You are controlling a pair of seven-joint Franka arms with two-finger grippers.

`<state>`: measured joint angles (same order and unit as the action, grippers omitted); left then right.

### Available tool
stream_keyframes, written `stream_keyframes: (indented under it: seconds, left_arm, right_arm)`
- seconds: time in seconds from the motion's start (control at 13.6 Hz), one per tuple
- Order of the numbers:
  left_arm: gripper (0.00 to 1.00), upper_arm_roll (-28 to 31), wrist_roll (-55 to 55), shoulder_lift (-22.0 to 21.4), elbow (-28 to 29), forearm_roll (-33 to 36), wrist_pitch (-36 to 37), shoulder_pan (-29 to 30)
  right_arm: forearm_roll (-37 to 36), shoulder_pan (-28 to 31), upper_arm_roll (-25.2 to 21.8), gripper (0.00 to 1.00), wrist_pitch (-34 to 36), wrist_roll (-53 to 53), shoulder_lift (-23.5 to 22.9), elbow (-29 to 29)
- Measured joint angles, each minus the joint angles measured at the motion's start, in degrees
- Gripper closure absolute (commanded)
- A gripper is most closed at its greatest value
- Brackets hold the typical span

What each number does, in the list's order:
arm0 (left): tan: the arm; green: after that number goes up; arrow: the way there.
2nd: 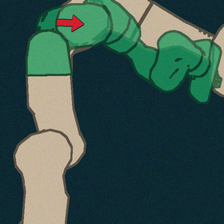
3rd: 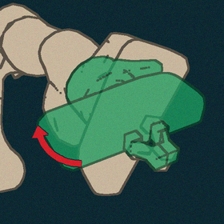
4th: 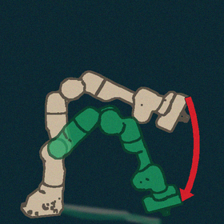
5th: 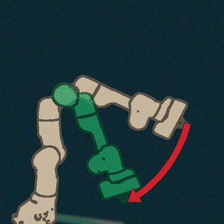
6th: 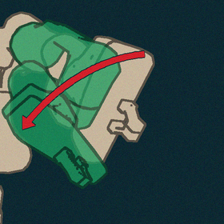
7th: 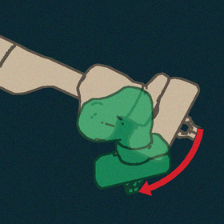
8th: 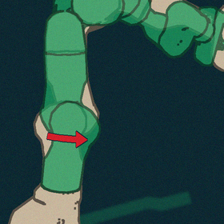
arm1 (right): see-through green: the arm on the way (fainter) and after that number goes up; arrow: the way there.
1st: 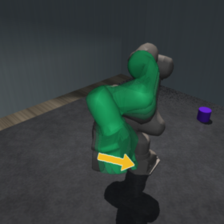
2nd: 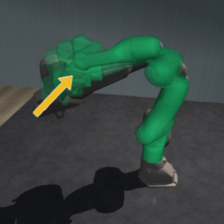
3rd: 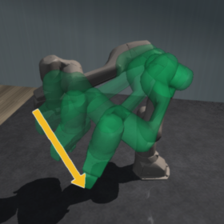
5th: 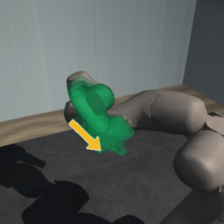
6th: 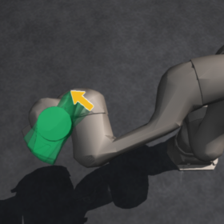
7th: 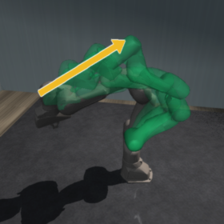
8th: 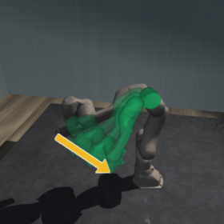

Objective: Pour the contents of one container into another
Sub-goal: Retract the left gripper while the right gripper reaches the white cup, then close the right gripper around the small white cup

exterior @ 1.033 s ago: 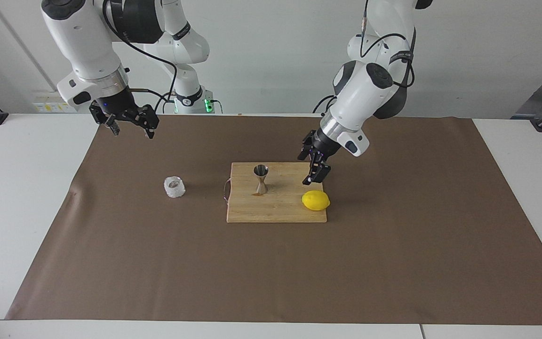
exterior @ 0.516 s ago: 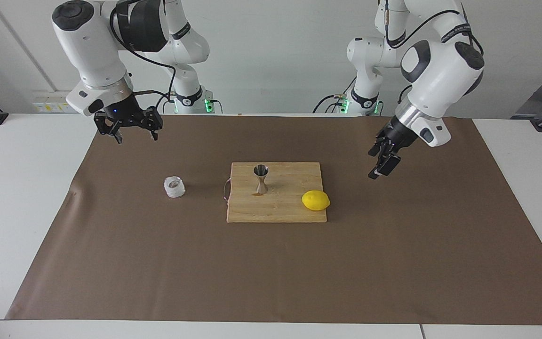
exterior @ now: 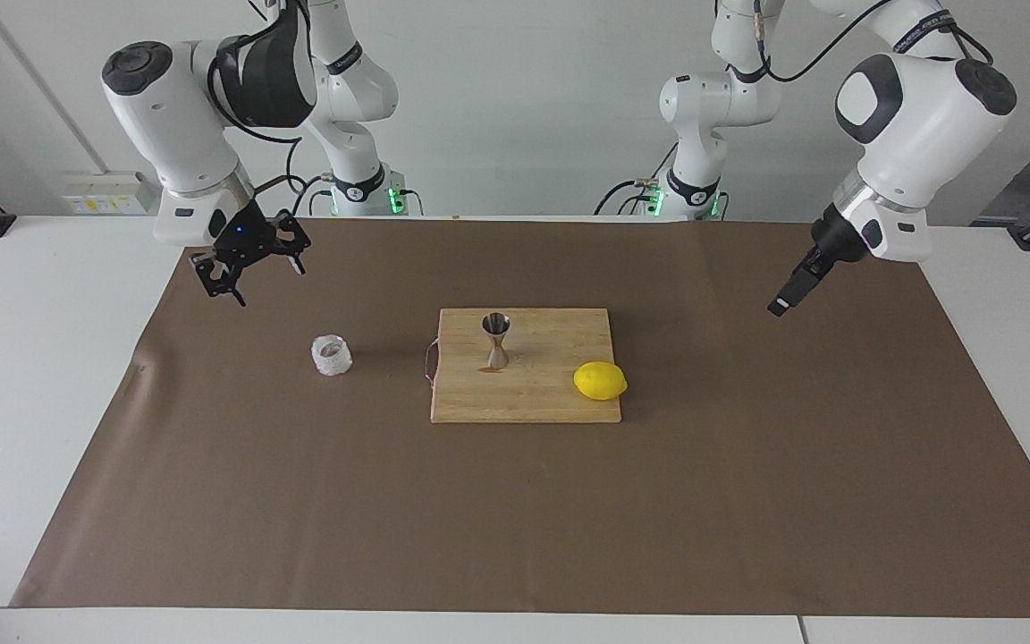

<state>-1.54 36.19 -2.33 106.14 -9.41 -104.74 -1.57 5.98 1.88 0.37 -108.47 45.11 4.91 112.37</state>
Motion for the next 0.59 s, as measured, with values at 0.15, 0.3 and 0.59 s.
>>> stream_keyframes:
  seconds: [0.15, 0.3, 0.59]
  left_arm:
    - [0.0, -0.13, -10.44, -0.03, 0.0, 4.02, 0.99, 0.27]
    - [0.0, -0.19, -21.86, -0.16, -0.02, 6.7, 1.14, 0.36]
    - [0.0, 1.29, -33.78, -1.11, -1.51, 7.59, 3.27, 0.74]
  right_arm:
    - [2.74, 0.98, -0.02, 0.0, -2.23, 7.7, 0.0, 2.76]
    - [4.23, 1.81, -0.04, 0.0, -5.5, 16.85, -0.06, 5.67]
    - [11.94, 4.92, -0.09, 0.0, -11.18, 37.45, -1.51, 11.29]
